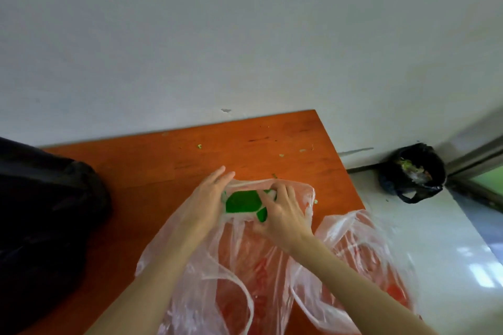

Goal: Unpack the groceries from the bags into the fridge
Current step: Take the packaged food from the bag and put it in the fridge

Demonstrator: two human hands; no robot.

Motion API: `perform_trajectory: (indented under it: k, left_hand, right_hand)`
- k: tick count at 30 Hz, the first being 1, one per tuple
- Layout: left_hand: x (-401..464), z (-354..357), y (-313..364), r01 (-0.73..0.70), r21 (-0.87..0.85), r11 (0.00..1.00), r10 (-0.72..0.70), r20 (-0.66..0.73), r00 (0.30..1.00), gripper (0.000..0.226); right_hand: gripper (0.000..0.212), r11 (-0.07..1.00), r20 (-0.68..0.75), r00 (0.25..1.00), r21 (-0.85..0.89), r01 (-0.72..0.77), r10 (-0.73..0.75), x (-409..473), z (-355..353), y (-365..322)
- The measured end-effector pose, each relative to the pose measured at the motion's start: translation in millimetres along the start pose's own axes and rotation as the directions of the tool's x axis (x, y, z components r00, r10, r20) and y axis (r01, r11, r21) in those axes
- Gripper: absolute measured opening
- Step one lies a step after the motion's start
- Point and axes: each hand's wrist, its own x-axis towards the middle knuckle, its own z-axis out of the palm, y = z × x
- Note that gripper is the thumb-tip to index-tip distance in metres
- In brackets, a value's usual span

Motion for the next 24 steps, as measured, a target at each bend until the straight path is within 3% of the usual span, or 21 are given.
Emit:
perform_trajectory:
  k: [4,7,11,15,19,21,24]
  left_hand:
    - [1.7,-9.4,6.0,-0.078,0.008,0.997,0.078,-0.079,0.994,0.071]
    - [7.1,-14.6,12.6,-0.198,0.01,0.98,0.197,-0.127,0.972,0.067]
    - [9.4,-8.5,2.6,-0.385,0.137,0.913,0.401,-0.116,0.909,0.075]
    - [19.9,-25.5,-2.3,-0.383,0.104,0.918,0.397,-0.244,0.885,0.063]
    - [38.0,-45.7,-5.7,-0.183,0.128,0.975,0.208,-0.216,0.954,0.061]
    - [37.4,-48.2,-12.6,-0.084,0.119,0.989,0.107,-0.2,0.974,0.061]
    - [30.2,-48.1,-22.5,-0.08,0.145,0.986,0.101,-0.141,0.985,0.053]
  right_hand:
    - [0.058,0.994,-0.067,0.993,-0.07,0.089,-0.093,-9.5,-18.4,4.4]
    - [0.054,0.999,-0.143,0.989,-0.034,0.042,-0.046,-4.8,-38.7,4.3]
    - [0.046,1.0,-0.281,0.96,-0.008,0.006,-0.008,7.7,-62.6,2.1]
    - [0.051,0.994,-0.284,0.952,-0.024,0.107,-0.109,15.5,-77.1,-3.4]
    - [0.044,0.955,-0.289,0.911,-0.135,0.265,-0.294,13.2,-73.7,-8.5]
    - [0.044,0.955,-0.283,0.912,-0.102,0.278,-0.296,7.0,-70.6,-6.7]
    - [0.049,0.975,-0.336,0.917,-0.031,0.218,-0.216,-4.0,-74.7,0.2]
